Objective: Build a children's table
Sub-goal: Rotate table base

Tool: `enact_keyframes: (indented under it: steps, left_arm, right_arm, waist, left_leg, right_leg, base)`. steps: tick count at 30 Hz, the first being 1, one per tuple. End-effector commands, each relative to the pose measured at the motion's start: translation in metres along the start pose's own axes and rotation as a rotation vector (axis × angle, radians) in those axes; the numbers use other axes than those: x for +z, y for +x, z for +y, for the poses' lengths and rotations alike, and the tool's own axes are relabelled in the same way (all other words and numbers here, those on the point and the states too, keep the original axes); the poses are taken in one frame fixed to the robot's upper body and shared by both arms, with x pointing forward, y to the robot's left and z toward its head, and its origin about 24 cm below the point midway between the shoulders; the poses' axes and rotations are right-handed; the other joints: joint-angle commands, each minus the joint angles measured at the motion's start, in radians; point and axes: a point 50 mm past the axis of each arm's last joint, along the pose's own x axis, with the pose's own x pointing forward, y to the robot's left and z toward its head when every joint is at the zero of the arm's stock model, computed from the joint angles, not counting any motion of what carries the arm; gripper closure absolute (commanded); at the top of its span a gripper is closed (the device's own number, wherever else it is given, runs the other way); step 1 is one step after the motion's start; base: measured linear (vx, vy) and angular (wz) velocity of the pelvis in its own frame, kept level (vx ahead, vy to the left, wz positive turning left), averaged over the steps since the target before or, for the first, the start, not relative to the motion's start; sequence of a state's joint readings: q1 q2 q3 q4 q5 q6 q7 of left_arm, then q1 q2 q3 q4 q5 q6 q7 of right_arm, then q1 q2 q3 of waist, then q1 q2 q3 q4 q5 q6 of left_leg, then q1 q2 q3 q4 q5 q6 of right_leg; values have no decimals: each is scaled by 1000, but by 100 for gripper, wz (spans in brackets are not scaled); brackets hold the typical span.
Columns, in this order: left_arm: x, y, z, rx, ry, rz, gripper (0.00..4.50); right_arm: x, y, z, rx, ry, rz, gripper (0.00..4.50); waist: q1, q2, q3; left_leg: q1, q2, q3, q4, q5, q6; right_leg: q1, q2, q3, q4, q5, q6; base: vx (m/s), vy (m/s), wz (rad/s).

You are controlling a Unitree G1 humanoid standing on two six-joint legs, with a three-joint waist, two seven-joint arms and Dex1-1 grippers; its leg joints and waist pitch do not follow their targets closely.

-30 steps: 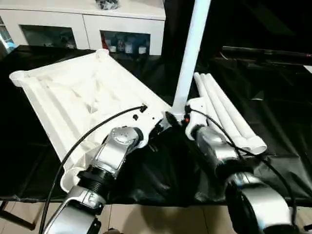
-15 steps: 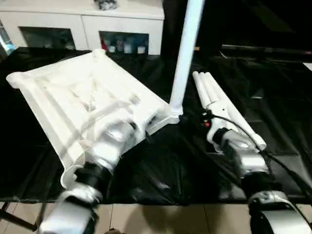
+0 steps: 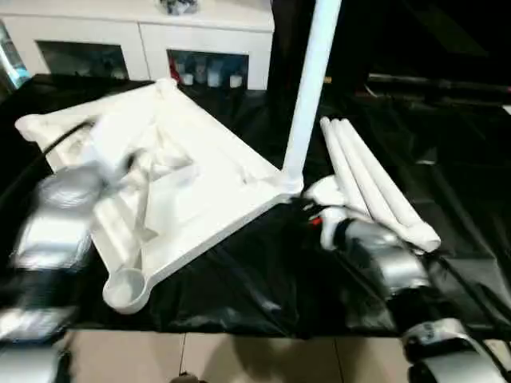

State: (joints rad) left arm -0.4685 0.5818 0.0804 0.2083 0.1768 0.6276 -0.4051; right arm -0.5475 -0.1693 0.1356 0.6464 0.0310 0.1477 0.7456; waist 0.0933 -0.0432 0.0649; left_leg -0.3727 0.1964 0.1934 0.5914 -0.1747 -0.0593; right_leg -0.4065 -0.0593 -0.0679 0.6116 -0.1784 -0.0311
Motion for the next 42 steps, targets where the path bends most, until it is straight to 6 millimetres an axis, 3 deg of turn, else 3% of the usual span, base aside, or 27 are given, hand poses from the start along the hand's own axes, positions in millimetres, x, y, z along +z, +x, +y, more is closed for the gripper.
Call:
enact_keyframes:
  steps: [1,3,5,6,7,8,12,25,28,37,42]
  left_arm:
    - [-11,-5,3,-9,40,71,367]
    - [-21,-5,0,-38,64,116,388]
    - [-31,-6,-8,-100,84,156,403]
    - [-33,-6,-10,-115,91,165,414]
    - [-35,-6,-13,-135,99,177,420]
    - [-37,-6,-15,-152,105,189,425]
    - [-39,-7,-20,-226,155,215,450]
    - [-25,-39,-53,-709,344,211,450]
    - [-13,-54,-77,-902,344,140,450]
    - [-1,-57,-114,-1037,350,59,450]
    - [16,-36,-128,-940,336,-26,450]
  right_arm:
    - [0,1,-6,-37,7,36,57]
    - [2,4,-6,-47,16,45,92]
    - [4,9,-6,-55,21,55,95]
    - [4,11,-6,-62,20,59,105]
    - [5,13,-6,-73,24,66,118]
    - [5,15,-6,-83,26,73,132]
    - [6,20,-6,-103,24,85,162]
    - [10,34,-5,-123,17,103,258]
    - [13,39,-2,-111,19,88,290]
    - [16,43,0,-97,10,80,370]
    - [15,42,-1,-97,10,78,391]
  waist:
    - [0,19,-68]
    - [-2,18,-67]
    - [-4,18,-68]
    - [0,4,-68]
    - [2,13,-67]
    - [1,14,-68]
    - [-1,11,-69]
    - [-4,16,-64]
    - [-5,12,-65]
    - [-12,5,-68]
    - [-16,10,-65]
  left_leg:
    - [28,43,-25,-75,-234,-13]
    - [27,42,-26,-77,-246,-16]
    - [26,42,-26,-77,-244,-19]
    - [24,41,-26,-76,-232,-13]
    - [26,43,-26,-78,-233,-15]
    - [27,43,-26,-77,-234,-19]
    - [27,42,-26,-79,-233,-33]
    - [31,44,-23,-79,-254,-55]
    - [30,45,-23,-80,-259,-63]
    - [20,40,-20,-75,-213,-52]
    - [24,39,-20,-74,-248,-55]
  right_leg:
    - [36,-85,53,-73,-259,-174]
    - [37,-84,53,-74,-264,-171]
    - [36,-86,54,-72,-257,-175]
    - [38,-88,55,-69,-256,-175]
    - [35,-89,56,-72,-258,-175]
    - [34,-89,56,-71,-254,-179]
    - [37,-86,55,-64,-208,-186]
    - [35,-88,59,-62,-220,-202]
    - [37,-88,58,-61,-228,-198]
    - [48,-87,60,-56,-201,-194]
    - [42,-81,58,-65,-247,-183]
  base:
    - [0,0,0]
    - [0,0,0]
    - [0,0,0]
    - [0,0,0]
    - [0,0,0]
    - [0,0,0]
    - [0,0,0]
    - [0,0,0]
    - [0,0,0]
    - [0,0,0]
    - [0,0,0]
